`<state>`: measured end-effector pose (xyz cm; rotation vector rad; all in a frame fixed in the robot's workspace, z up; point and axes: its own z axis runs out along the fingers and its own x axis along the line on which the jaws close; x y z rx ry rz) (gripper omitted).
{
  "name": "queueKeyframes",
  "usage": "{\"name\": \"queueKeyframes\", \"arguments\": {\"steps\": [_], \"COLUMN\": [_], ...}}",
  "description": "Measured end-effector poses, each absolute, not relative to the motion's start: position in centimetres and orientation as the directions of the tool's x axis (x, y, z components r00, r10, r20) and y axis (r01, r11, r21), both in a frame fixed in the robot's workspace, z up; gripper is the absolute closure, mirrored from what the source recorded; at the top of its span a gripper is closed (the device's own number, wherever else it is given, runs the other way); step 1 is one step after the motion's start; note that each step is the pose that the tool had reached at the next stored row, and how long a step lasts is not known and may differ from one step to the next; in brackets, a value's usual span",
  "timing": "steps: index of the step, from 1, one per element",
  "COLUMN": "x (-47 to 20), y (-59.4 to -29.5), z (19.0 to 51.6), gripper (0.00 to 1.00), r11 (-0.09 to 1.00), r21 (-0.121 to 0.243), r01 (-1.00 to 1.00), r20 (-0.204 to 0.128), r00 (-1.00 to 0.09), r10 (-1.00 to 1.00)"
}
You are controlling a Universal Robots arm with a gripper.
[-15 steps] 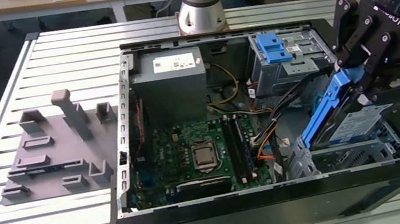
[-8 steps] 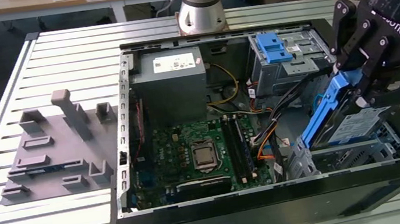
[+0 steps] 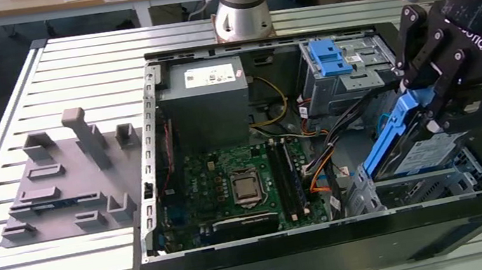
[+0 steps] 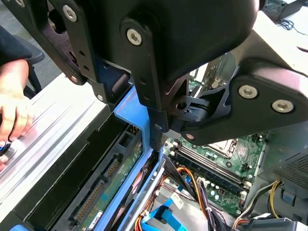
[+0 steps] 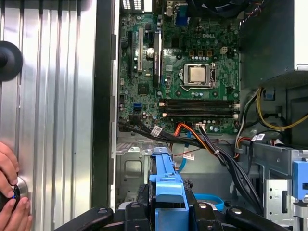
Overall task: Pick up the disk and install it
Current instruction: 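Insert the disk into the insertion slot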
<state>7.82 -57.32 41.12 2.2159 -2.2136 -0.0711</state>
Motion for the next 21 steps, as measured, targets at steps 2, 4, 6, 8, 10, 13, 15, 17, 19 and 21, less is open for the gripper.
{"name": "queueKeyframes", "arguments": {"steps": [2, 4, 6, 8, 10, 13, 15, 17, 19, 21], "x": [7.8, 7.8, 7.8, 7.8, 7.8, 7.8, 7.8, 7.8, 7.8, 7.8], "y": [-57.3, -57.3, -57.3, -57.3, -57.3, -57.3, -57.3, -57.3, -57.3, -57.3], "z": [41.0, 40.8, 40.5, 40.3, 40.1, 39.8, 39.6, 39.4, 39.2, 39.1], "gripper": [0.64, 0.64, 0.64, 0.64, 0.64, 0.64, 0.64, 0.64, 0.64, 0.64], "r11": [-0.002, -0.002, -0.002, -0.002, -0.002, -0.002, -0.002, -0.002, -0.002, -0.002], "r21": [0.038, 0.038, 0.038, 0.038, 0.038, 0.038, 0.038, 0.038, 0.038, 0.038], "r01": [-0.999, -0.999, -0.999, -0.999, -0.999, -0.999, -0.999, -0.999, -0.999, -0.999], "r20": [-0.026, -0.026, -0.026, -0.026, -0.026, -0.026, -0.026, -0.026, -0.026, -0.026], "r00": [0.001, 0.001, 0.001, 0.001, 0.001, 0.001, 0.001, 0.001, 0.001, 0.001], "r10": [-1.0, -1.0, -1.0, -1.0, -1.0, -1.0, -1.0, -1.0, -1.0, -1.0]}}
